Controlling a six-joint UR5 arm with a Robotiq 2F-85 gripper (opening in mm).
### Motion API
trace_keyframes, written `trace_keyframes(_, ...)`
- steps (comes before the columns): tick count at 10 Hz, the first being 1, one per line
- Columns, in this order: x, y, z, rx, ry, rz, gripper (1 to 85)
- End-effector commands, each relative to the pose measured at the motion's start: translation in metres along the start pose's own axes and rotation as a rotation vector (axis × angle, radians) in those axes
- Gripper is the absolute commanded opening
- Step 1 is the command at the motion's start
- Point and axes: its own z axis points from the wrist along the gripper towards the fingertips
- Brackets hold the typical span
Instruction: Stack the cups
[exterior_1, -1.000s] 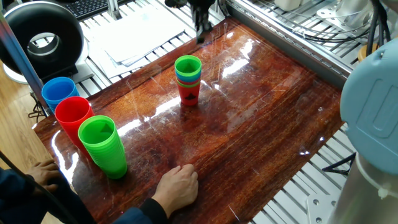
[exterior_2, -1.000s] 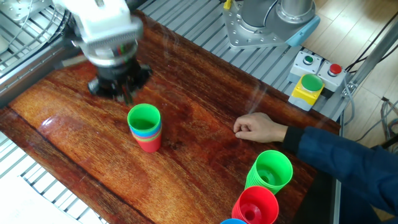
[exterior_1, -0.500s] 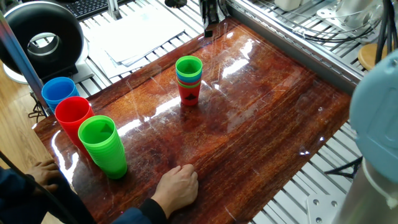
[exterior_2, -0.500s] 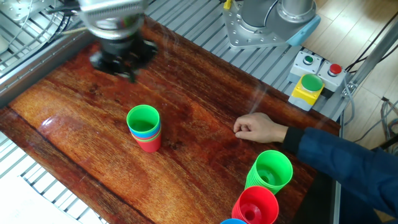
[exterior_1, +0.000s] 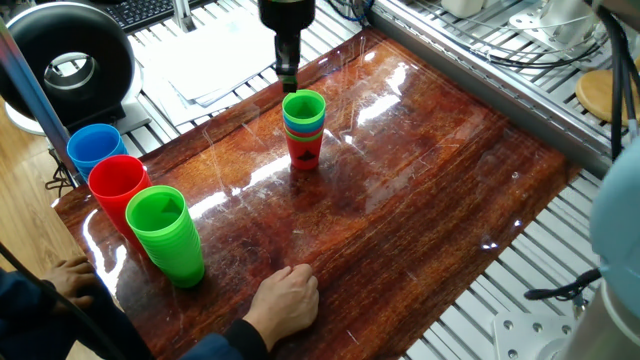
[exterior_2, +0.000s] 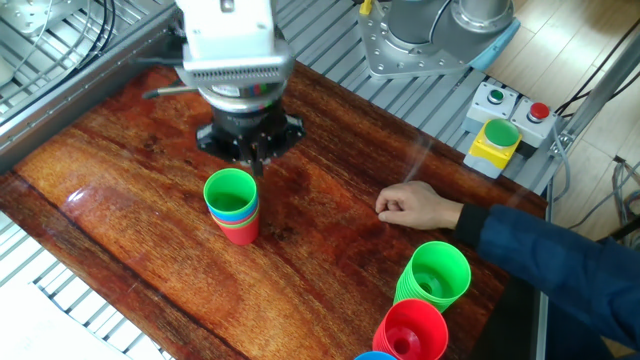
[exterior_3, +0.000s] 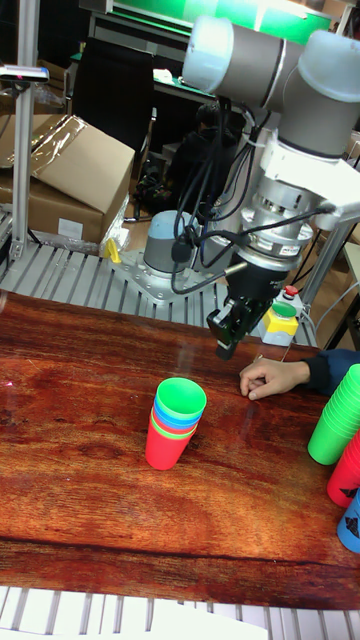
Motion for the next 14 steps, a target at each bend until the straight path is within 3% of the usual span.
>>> trace_keyframes(1,0.040,0.003,-0.002,-0.030,0.008,0.097,1.3)
trace_keyframes(3,0.052,-0.005,-0.008,-0.034,0.026,0.109,1.3)
trace_keyframes(4,0.041,-0.027,-0.017,-0.008,0.033,0.079,1.3)
trace_keyframes(5,0.023,-0.041,-0.024,-0.007,0.032,0.085,1.3)
trace_keyframes(7,-0.011,-0.073,-0.010,0.026,-0.006,0.070,1.3)
trace_keyframes(9,-0.013,-0.077,-0.003,0.032,0.019,0.089,1.3)
trace_keyframes(10,-0.014,-0.069,-0.001,0.026,0.028,0.116,1.3)
trace_keyframes(12,0.000,-0.063,0.000,0.013,-0.017,0.121,1.3)
trace_keyframes(13,0.018,-0.055,0.002,-0.005,-0.037,0.128,1.3)
trace_keyframes(14,0.042,-0.054,0.004,0.001,-0.046,0.119,1.3)
